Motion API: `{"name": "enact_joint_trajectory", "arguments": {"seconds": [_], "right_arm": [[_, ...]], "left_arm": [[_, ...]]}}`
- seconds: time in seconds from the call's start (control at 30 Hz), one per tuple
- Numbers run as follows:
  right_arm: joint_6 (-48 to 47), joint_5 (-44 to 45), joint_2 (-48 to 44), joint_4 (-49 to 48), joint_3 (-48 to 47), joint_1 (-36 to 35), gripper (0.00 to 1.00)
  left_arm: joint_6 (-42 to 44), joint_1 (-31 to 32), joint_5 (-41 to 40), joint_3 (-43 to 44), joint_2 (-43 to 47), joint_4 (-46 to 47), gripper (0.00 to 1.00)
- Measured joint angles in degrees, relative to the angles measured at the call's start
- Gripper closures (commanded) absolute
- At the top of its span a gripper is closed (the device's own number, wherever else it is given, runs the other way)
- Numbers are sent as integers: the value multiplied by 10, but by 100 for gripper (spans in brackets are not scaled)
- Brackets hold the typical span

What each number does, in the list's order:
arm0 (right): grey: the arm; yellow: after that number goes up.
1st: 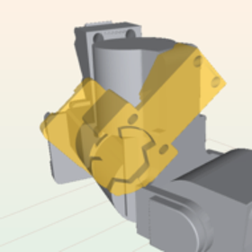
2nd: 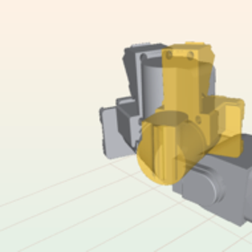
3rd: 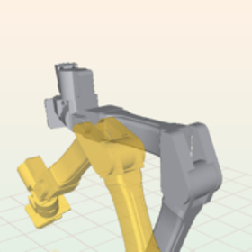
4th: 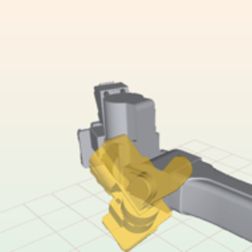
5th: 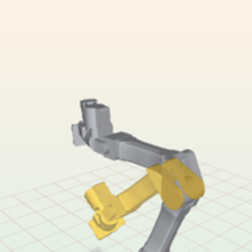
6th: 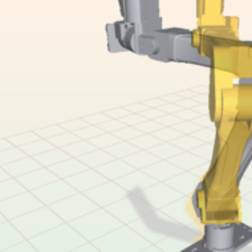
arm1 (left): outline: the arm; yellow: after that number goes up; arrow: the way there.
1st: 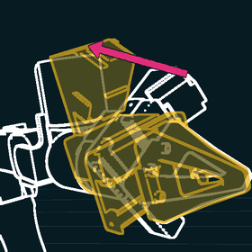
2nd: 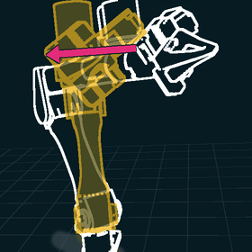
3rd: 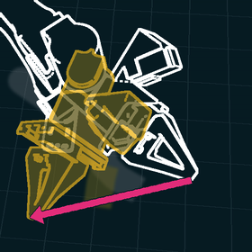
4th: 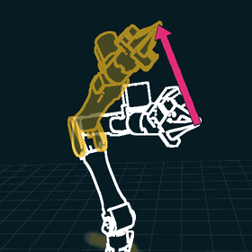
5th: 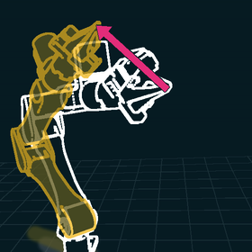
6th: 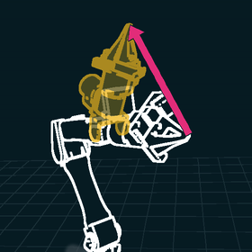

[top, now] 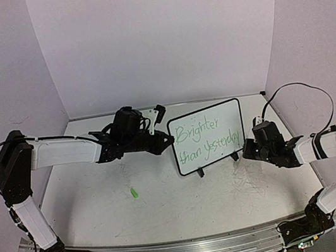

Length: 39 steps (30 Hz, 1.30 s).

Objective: Write a sentence on the whiteboard

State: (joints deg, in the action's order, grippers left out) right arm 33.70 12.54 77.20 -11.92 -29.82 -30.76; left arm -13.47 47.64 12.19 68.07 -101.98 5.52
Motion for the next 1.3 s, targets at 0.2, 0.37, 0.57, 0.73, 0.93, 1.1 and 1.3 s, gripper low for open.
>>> {"name": "enact_joint_trajectory", "arguments": {"seconds": [0.2, 0.37, 0.57, 0.73, 0.93, 1.1, 1.3], "right_arm": [[0, -9, 0, -1, 0, -1, 100], [0, -23, -3, -4, 0, -8, 100], [2, -24, -22, -4, 1, -12, 100], [13, -6, -57, 6, 9, -12, 100], [23, 14, -81, 22, 15, -12, 100], [23, 19, -74, 25, 15, -12, 100], [21, 20, -46, 17, 15, -12, 100]], "left_arm": [[0, 0, 0, 0, 0, 0, 100], [0, 0, -2, 0, 0, 0, 100], [1, 0, -4, -1, 0, 0, 100], [1, 1, -6, -5, 4, 0, 100], [1, 1, -6, -6, 8, -1, 100], [1, 1, -6, -6, 8, -1, 100], [2, 1, -6, -6, 8, -1, 100]]}}
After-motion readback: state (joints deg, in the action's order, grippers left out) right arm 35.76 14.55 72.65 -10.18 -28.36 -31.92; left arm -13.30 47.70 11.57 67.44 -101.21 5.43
